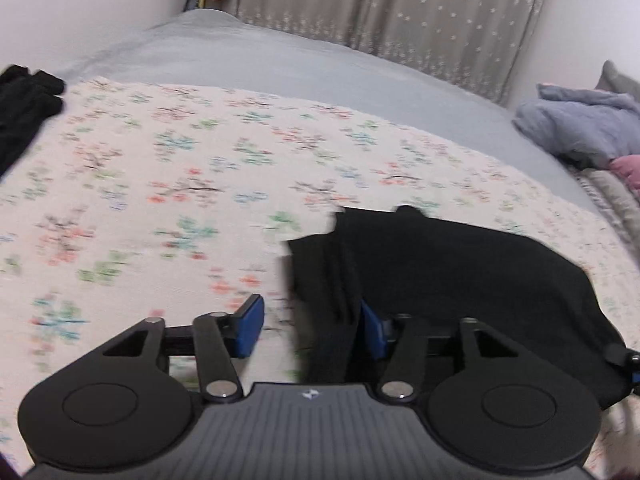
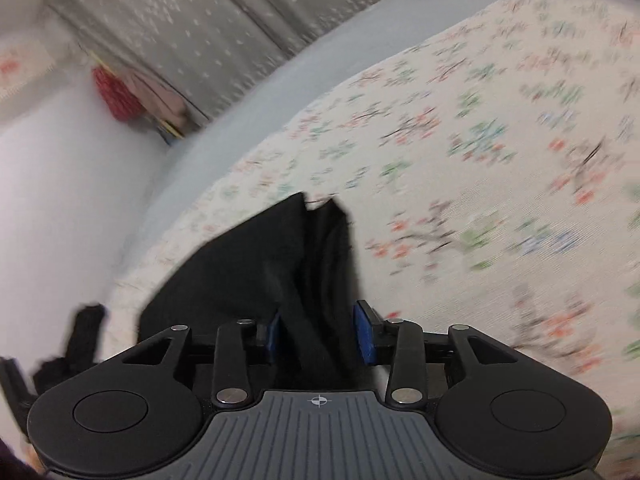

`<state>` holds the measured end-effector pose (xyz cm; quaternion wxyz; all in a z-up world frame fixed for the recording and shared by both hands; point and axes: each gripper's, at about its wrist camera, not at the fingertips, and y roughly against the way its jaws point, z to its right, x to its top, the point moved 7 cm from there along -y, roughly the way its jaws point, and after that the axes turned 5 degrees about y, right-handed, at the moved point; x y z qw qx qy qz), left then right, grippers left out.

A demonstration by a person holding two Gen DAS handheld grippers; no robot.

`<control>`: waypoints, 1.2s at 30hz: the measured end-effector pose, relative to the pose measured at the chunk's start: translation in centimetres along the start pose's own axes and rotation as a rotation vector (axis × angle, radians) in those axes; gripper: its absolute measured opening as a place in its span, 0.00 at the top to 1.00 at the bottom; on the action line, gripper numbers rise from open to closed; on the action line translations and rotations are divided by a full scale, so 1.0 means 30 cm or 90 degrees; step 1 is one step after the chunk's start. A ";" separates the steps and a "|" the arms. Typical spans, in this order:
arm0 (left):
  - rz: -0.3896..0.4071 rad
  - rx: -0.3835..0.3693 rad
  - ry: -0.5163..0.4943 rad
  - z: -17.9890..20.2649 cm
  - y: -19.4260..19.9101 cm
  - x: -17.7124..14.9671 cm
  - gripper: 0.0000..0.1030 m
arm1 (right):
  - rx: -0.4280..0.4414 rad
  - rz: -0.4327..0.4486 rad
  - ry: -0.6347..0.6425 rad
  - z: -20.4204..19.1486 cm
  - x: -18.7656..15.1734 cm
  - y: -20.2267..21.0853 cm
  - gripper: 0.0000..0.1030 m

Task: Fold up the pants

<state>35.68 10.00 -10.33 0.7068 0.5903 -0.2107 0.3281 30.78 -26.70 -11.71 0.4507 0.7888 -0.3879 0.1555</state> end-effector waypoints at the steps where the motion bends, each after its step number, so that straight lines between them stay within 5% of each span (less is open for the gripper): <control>1: 0.000 0.013 0.001 -0.015 0.018 -0.004 0.28 | -0.043 -0.006 0.039 0.007 0.002 0.011 0.65; 7: 0.018 0.070 0.021 -0.084 0.162 -0.004 0.29 | -0.267 0.010 0.150 0.069 0.007 0.120 0.57; 10: 0.051 0.067 -0.003 -0.035 0.316 -0.034 0.29 | -0.194 0.047 0.129 0.010 0.007 0.232 0.57; 13: 0.075 0.051 -0.025 0.035 0.457 -0.061 0.27 | -0.124 0.082 0.212 -0.156 -0.029 0.349 0.52; 18: 0.146 0.090 -0.052 0.103 0.698 -0.091 0.07 | -0.068 0.116 0.302 -0.411 -0.110 0.559 0.35; 24: 0.164 0.073 -0.061 0.137 0.895 -0.172 0.04 | -0.017 0.102 0.343 -0.587 -0.204 0.740 0.27; 29: 0.138 0.057 -0.066 0.152 0.852 -0.204 0.04 | 0.010 0.128 0.339 -0.639 -0.224 0.792 0.00; 36: 0.101 0.089 -0.113 0.140 0.670 -0.297 0.04 | -0.090 0.078 0.356 -0.495 -0.344 0.558 0.00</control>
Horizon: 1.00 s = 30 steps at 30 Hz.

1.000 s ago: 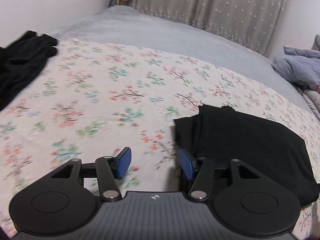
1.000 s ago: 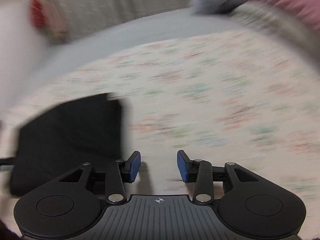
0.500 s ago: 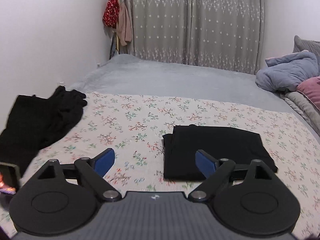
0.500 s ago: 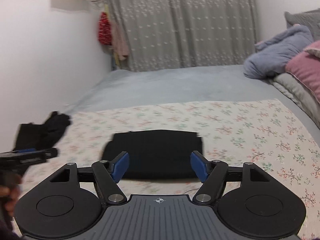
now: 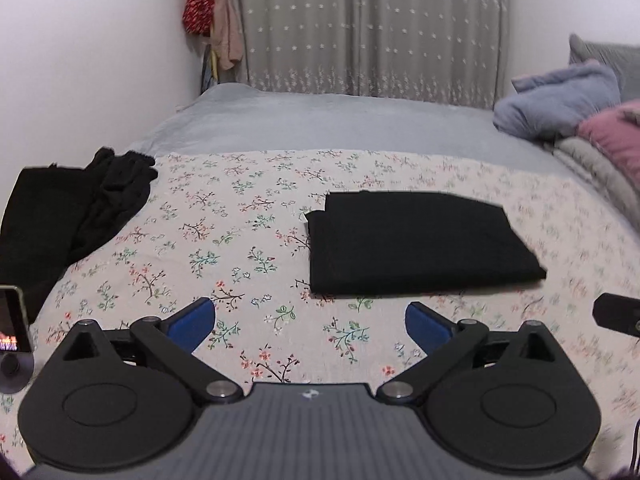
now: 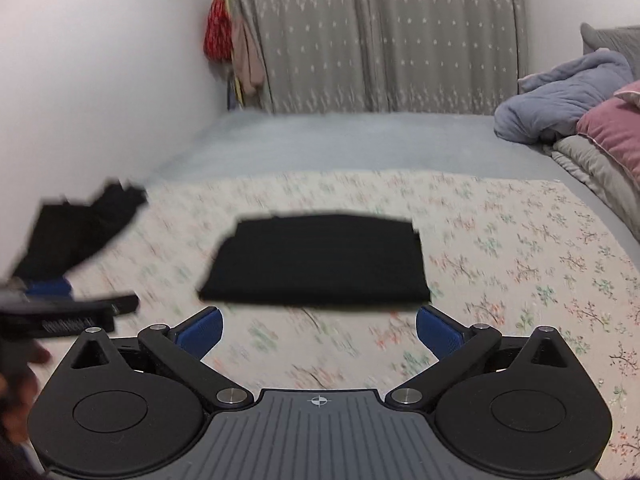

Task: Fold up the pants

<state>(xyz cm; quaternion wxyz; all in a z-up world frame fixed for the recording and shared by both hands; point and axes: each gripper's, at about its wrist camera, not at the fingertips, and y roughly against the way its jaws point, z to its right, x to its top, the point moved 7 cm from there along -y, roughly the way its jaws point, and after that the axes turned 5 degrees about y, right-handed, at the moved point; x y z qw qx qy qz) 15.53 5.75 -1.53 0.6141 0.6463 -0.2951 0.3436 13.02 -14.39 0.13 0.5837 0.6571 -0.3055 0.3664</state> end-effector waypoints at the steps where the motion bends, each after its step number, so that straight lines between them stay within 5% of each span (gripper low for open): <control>1: 0.007 -0.001 -0.014 0.009 -0.009 -0.004 0.04 | -0.018 0.005 0.018 -0.001 -0.011 -0.012 0.00; 7: 0.047 -0.007 -0.021 0.025 0.014 -0.005 0.04 | -0.029 0.036 -0.004 -0.005 -0.010 0.008 0.00; 30: 0.026 -0.019 0.014 0.052 0.034 -0.062 0.04 | -0.046 0.017 -0.028 -0.002 -0.074 0.002 0.00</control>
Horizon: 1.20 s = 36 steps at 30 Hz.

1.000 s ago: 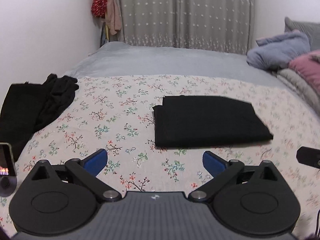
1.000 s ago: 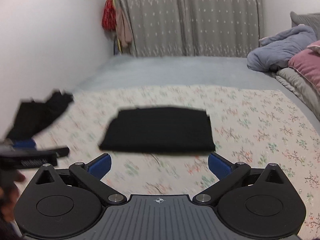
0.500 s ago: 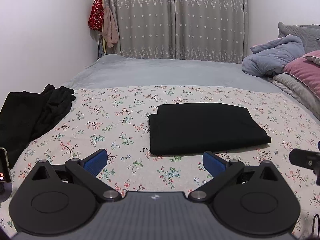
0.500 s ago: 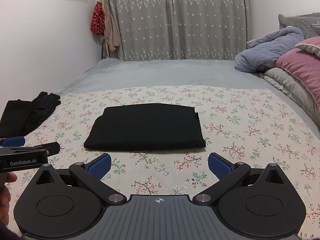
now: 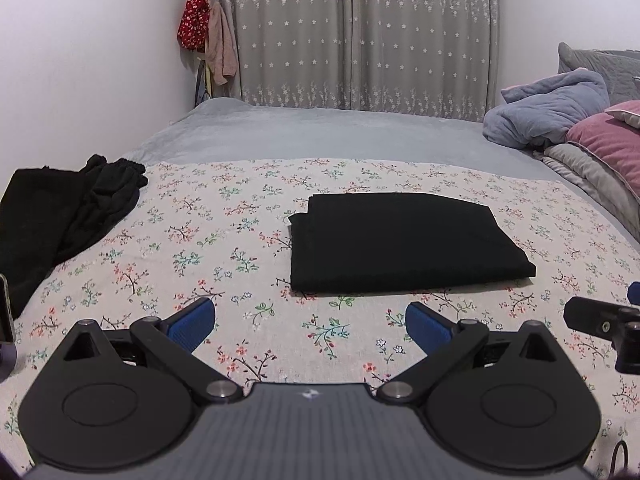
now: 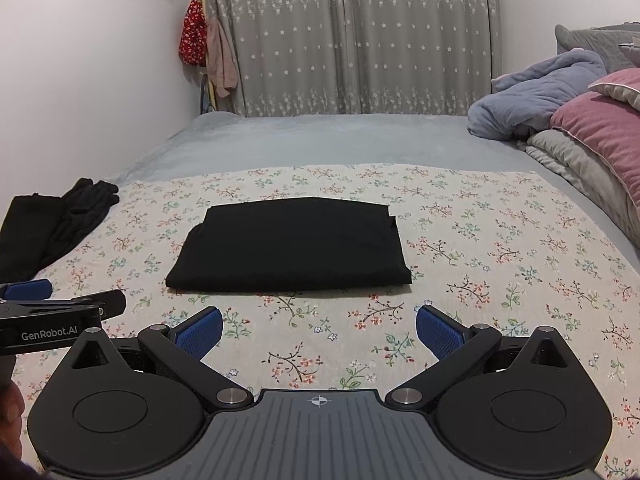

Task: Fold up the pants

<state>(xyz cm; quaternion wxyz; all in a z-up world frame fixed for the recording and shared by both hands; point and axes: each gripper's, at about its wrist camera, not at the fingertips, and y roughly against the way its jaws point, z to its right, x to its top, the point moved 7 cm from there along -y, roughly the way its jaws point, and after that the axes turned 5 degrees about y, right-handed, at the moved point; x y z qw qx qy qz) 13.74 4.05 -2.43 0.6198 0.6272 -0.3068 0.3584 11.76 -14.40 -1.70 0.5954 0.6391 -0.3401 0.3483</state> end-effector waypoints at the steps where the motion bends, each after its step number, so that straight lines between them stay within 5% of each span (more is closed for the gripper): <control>1: -0.002 -0.001 0.003 -0.001 -0.001 -0.001 0.04 | -0.001 -0.001 -0.001 0.001 -0.002 0.000 0.00; 36: -0.010 -0.023 -0.005 0.029 -0.008 -0.018 0.04 | 0.000 -0.012 -0.003 -0.019 -0.029 -0.014 0.00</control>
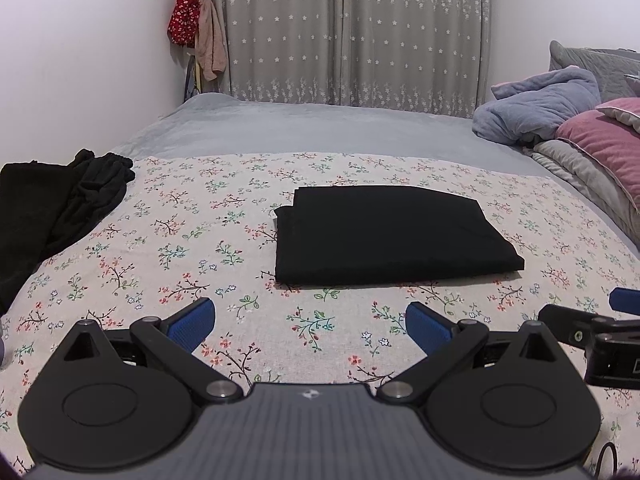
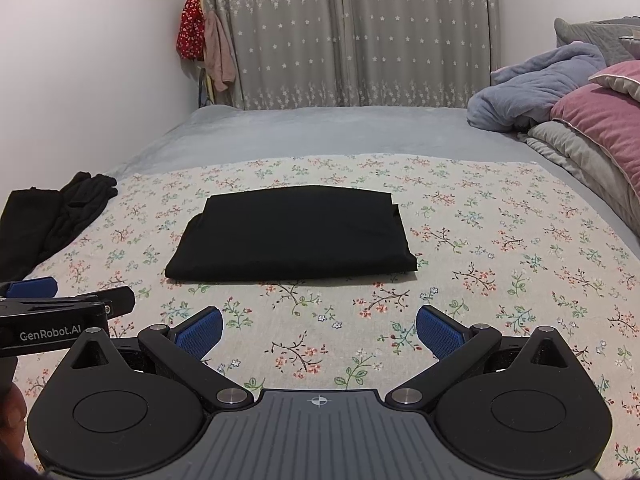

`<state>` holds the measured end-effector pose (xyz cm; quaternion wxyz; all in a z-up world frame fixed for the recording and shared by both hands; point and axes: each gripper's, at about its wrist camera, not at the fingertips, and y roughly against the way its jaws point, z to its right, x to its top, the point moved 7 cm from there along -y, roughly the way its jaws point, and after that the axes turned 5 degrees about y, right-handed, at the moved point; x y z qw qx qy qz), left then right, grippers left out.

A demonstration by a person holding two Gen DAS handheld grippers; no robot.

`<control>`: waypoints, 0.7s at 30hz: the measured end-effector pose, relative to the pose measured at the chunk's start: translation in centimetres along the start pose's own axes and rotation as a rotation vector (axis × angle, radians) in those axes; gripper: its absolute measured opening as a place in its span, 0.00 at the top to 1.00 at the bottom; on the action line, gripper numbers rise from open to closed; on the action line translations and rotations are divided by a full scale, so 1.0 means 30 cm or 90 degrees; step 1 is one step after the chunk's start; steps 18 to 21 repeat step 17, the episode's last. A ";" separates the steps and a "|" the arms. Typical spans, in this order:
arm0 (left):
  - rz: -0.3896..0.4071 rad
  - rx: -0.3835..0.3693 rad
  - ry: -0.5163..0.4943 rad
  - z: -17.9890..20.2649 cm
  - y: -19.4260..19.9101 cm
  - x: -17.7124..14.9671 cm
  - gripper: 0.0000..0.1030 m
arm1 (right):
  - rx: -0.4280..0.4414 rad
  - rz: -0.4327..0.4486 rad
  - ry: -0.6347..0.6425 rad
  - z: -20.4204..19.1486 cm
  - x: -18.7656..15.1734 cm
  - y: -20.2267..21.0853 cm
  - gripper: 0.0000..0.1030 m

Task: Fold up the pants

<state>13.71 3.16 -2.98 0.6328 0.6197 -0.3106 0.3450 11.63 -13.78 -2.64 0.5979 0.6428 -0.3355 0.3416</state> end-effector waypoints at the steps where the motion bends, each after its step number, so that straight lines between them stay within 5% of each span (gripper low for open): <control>1: -0.001 -0.002 0.000 0.001 0.000 -0.001 0.04 | 0.000 0.000 0.000 0.000 -0.001 0.000 0.00; 21: 0.001 -0.011 -0.003 0.004 0.000 -0.001 0.04 | -0.006 -0.004 0.003 -0.003 -0.007 -0.006 0.00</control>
